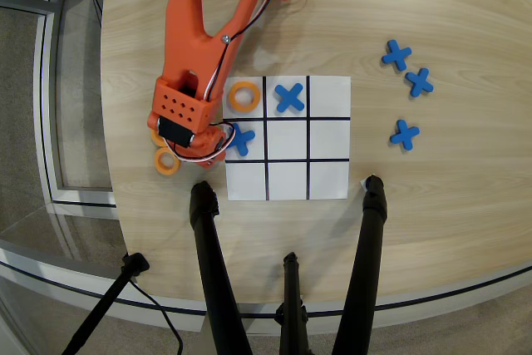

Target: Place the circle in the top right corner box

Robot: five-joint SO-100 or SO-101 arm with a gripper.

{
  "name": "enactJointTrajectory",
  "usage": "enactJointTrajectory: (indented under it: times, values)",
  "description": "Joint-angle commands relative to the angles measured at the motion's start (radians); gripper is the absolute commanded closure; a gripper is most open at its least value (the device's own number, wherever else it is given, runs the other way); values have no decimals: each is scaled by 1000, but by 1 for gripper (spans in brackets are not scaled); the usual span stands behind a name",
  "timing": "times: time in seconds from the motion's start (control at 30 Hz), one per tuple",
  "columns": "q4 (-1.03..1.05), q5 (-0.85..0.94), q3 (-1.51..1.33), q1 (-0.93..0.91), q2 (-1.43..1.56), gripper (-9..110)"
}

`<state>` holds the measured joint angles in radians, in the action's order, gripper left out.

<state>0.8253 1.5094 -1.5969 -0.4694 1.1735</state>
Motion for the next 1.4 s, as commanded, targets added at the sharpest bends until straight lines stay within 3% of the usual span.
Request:
enactJointTrajectory:
  times: [0.0, 0.63, 1.37]
  values:
    - [17, 3, -23, -14, 28, 84]
    - [121, 107, -114, -114, 86, 85]
    - [227, 388, -235, -344, 153, 85]
